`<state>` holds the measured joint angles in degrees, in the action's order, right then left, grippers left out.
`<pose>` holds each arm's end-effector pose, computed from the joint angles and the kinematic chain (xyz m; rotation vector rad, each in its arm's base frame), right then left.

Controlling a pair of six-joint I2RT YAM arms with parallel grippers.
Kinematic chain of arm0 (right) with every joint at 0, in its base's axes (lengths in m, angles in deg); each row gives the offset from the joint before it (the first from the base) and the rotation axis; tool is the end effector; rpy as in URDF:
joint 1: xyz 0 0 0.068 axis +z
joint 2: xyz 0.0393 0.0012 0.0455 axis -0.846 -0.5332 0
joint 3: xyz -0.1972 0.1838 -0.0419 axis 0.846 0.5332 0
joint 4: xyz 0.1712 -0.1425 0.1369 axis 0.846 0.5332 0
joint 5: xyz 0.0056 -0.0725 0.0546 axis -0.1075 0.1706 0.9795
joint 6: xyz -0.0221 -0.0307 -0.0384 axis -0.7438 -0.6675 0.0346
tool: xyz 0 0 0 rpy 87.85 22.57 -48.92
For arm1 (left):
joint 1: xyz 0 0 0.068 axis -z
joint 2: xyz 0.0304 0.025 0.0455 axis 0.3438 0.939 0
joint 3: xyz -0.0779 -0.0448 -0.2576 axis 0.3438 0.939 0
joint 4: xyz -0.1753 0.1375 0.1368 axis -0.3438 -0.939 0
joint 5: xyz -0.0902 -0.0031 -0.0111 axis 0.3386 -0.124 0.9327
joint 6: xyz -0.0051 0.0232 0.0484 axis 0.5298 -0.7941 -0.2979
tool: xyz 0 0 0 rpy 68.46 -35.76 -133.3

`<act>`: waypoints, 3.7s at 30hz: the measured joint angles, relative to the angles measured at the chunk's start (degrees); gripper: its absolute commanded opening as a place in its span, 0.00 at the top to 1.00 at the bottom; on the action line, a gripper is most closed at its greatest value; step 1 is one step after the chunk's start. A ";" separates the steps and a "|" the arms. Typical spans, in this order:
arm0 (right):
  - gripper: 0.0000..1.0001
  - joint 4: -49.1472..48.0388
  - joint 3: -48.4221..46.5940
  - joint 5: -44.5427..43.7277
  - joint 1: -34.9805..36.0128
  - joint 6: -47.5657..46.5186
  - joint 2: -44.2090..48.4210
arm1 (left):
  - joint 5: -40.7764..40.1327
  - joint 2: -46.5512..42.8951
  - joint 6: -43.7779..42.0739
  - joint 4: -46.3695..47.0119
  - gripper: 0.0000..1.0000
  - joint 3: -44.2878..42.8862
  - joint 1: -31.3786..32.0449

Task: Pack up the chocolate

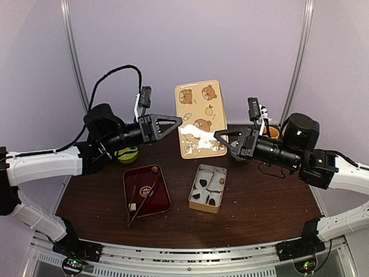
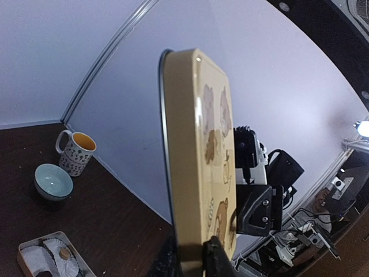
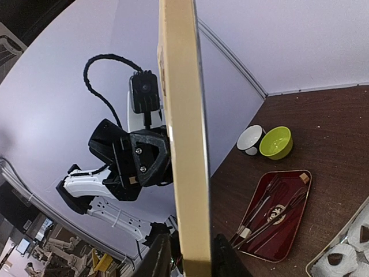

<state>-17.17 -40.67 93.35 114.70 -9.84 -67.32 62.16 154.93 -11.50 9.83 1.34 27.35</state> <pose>0.1242 0.2056 0.3693 -0.3763 1.7296 1.5552 0.2008 -0.2434 0.3540 0.4053 1.5832 -1.7416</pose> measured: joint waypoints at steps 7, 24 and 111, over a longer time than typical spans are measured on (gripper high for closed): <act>0.77 10.29 -2.51 -3.32 0.00 -5.09 -1.95 | 0.52 1.38 -0.22 -2.97 0.92 -0.11 0.00; 0.50 16.79 -0.61 -6.88 -0.85 -8.35 -2.27 | 6.99 7.02 -0.24 -8.09 0.94 -2.03 -0.11; 0.67 1.29 14.78 1.92 -14.29 -7.23 -21.84 | 1.16 34.32 -2.34 -26.23 0.73 -14.40 -0.72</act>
<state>-15.88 -25.89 95.28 100.41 -17.08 -89.15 63.31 189.25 -13.84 -16.40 -13.06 26.63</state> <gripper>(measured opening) 0.320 0.280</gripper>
